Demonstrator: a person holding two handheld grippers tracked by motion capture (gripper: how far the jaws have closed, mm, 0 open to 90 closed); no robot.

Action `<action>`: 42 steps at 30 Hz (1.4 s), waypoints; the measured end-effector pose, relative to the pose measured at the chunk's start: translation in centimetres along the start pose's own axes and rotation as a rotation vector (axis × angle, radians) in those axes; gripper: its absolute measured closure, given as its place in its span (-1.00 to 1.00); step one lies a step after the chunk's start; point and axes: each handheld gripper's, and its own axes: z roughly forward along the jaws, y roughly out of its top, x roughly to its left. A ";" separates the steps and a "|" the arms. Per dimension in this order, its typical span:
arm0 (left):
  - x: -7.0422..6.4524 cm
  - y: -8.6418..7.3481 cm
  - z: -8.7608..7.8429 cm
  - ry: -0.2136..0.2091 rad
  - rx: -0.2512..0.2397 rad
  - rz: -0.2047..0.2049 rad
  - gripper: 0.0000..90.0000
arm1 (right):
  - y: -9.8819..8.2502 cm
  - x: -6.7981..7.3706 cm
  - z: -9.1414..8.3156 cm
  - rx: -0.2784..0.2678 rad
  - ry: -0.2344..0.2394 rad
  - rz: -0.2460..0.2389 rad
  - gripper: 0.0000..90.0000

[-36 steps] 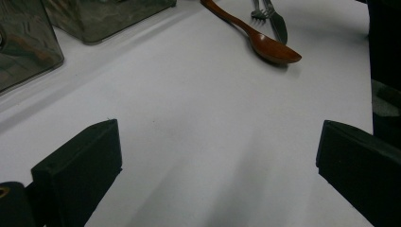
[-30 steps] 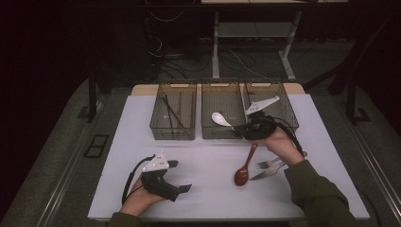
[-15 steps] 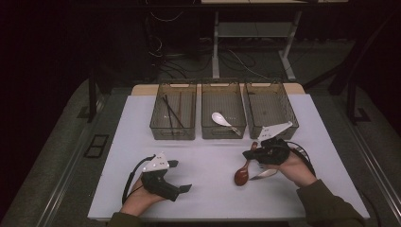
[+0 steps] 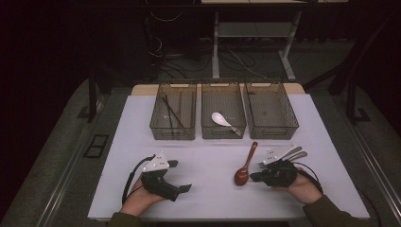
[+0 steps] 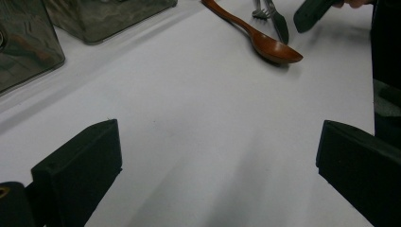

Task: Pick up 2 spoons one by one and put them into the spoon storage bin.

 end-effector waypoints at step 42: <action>0.0 0.0 0.0 0.004 0.006 -0.003 -0.99 | 1.7 0.6 3.3 0.092 0.013 -0.059 0.99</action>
